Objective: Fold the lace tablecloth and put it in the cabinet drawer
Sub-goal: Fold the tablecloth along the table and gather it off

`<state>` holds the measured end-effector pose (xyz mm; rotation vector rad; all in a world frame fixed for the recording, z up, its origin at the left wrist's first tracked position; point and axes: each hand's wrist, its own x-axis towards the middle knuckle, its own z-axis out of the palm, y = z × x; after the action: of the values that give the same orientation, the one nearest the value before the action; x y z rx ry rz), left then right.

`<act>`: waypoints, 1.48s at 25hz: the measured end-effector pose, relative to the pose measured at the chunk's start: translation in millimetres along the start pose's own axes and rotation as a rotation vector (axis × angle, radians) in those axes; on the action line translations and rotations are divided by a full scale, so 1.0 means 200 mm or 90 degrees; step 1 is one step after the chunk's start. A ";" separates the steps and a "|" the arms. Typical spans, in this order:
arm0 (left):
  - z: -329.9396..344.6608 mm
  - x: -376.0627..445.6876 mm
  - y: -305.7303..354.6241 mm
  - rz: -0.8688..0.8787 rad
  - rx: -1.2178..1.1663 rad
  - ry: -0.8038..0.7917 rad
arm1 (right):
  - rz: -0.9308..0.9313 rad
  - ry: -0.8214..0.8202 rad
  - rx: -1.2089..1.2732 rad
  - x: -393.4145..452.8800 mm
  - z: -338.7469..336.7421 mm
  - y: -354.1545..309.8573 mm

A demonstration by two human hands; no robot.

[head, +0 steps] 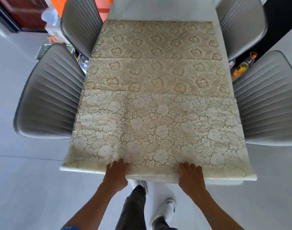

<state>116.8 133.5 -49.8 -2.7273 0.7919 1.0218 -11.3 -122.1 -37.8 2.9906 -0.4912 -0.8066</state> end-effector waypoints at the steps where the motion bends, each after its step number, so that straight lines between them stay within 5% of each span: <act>1: -0.02 -0.01 0.00 0.003 -0.025 -0.011 | -0.005 -0.013 0.002 0.00 0.00 0.01; 7: -0.39 0.21 -0.09 -0.013 -0.143 0.074 | -0.052 0.013 0.047 0.28 -0.22 0.05; 14: -0.94 0.87 -0.11 0.027 -0.095 0.138 | 0.003 0.083 0.122 0.93 -0.54 0.15; 20: -1.08 1.29 -0.07 0.043 -0.006 0.138 | 0.057 0.107 0.105 1.40 -0.66 0.43; 32: -1.09 1.34 -0.09 0.018 0.035 0.144 | -0.088 0.024 0.017 1.56 -0.70 0.65; 37: -1.16 1.36 -0.16 -0.016 -0.076 0.109 | -0.032 -0.129 0.095 1.57 -0.76 0.82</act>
<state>438.9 -23.0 -49.6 -2.9505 0.7420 0.8658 270.9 -384.2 -44.8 3.0823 -0.5029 -1.1327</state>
